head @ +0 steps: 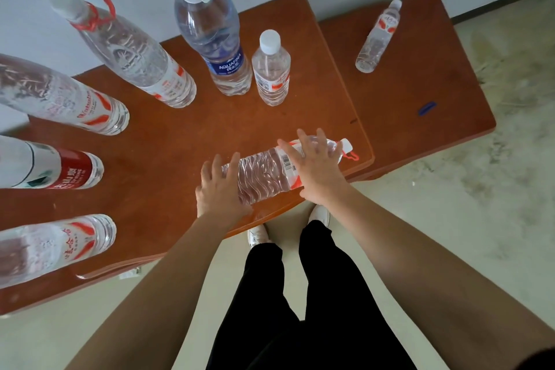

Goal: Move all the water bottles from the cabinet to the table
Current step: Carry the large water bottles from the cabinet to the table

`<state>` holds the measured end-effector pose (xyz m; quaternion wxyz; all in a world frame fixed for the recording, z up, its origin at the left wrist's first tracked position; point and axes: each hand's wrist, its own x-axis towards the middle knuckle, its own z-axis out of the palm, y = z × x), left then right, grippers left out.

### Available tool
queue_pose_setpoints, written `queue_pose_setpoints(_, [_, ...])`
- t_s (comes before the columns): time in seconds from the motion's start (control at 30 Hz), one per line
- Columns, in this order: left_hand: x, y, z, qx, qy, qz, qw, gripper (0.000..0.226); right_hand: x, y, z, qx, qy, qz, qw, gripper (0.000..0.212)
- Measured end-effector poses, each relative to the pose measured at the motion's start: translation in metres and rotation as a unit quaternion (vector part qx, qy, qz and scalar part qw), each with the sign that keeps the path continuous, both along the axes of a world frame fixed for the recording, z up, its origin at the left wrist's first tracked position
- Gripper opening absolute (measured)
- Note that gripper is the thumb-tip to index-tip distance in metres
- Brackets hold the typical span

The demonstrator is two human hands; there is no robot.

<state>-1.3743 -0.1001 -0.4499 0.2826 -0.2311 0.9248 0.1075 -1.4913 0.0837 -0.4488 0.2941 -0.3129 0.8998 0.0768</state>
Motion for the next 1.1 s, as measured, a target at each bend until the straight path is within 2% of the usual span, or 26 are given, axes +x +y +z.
queue_pose_setpoints(0.2, [0.005,0.003,0.006,-0.013,0.02,-0.018,1.0,0.111,-0.001,0.007,0.009,-0.02,0.042,0.034,0.998,0.118])
queue_pose_setpoints(0.4, [0.036,0.027,0.025,-0.056,0.045,-0.047,0.996,0.093,0.021,0.031,0.025,-0.027,0.018,0.05,0.998,0.108])
queue_pose_setpoints(0.57, [0.057,0.047,0.047,-0.075,0.085,0.0,0.994,0.083,0.019,0.035,0.052,-0.062,0.029,0.12,0.99,0.102])
queue_pose_setpoints(0.7, [0.083,0.056,0.075,-0.122,0.128,0.086,0.981,0.077,0.009,0.013,0.078,-0.09,0.036,0.219,0.971,0.096])
queue_pose_setpoints(0.83, [0.12,0.055,0.106,-0.158,0.152,0.158,0.963,0.091,0.017,-0.021,0.103,-0.142,0.035,0.29,0.946,0.098])
queue_pose_setpoints(0.9, [0.149,0.055,0.121,-0.182,0.169,0.199,0.948,0.096,0.033,-0.039,0.119,-0.172,0.046,0.324,0.929,0.102])
queue_pose_setpoints(1.0, [0.207,0.051,0.153,-0.224,0.211,0.246,0.919,0.103,0.08,-0.07,0.157,-0.233,0.079,0.374,0.894,0.097])
queue_pose_setpoints(1.1, [0.27,0.048,0.187,-0.273,0.252,0.293,0.881,0.103,0.137,-0.101,0.199,-0.292,0.106,0.425,0.85,0.1])
